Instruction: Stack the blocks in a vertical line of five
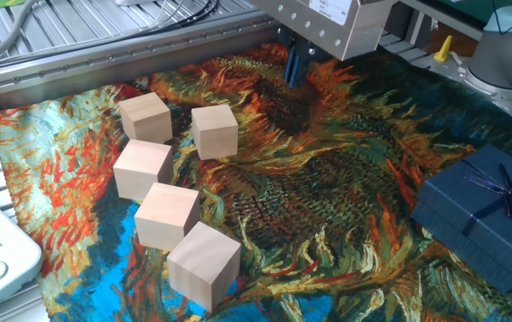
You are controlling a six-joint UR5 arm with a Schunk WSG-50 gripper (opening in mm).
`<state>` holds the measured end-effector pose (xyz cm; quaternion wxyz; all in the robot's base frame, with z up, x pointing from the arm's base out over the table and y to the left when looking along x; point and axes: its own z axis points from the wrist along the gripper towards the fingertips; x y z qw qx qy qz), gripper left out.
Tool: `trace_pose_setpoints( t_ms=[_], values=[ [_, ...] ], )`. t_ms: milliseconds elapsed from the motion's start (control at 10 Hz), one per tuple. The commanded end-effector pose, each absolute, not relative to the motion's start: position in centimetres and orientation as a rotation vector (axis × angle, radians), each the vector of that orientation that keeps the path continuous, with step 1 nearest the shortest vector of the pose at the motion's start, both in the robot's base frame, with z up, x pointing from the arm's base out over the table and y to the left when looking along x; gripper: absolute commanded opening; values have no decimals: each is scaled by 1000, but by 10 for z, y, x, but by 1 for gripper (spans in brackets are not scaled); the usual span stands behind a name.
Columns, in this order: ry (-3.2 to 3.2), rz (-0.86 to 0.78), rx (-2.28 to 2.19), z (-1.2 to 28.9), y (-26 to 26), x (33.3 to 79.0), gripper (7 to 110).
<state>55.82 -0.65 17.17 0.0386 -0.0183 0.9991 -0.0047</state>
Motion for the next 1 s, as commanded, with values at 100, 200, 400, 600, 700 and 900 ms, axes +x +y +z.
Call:
trace_pose_setpoints(
  t_ms=[100, 200, 400, 600, 700, 900],
  values=[
    [3060, 53, 2, 169, -2, 557, 7],
    [3071, 44, 14, 167, -4, 555, 7],
    [3111, 31, 30, 167, -6, 545, 7],
    [3140, 74, 18, 167, 1, 537, 7],
    [3130, 78, 9, 167, 2, 540, 7],
    [3125, 9, 6, 167, -10, 541, 7]
  ],
)
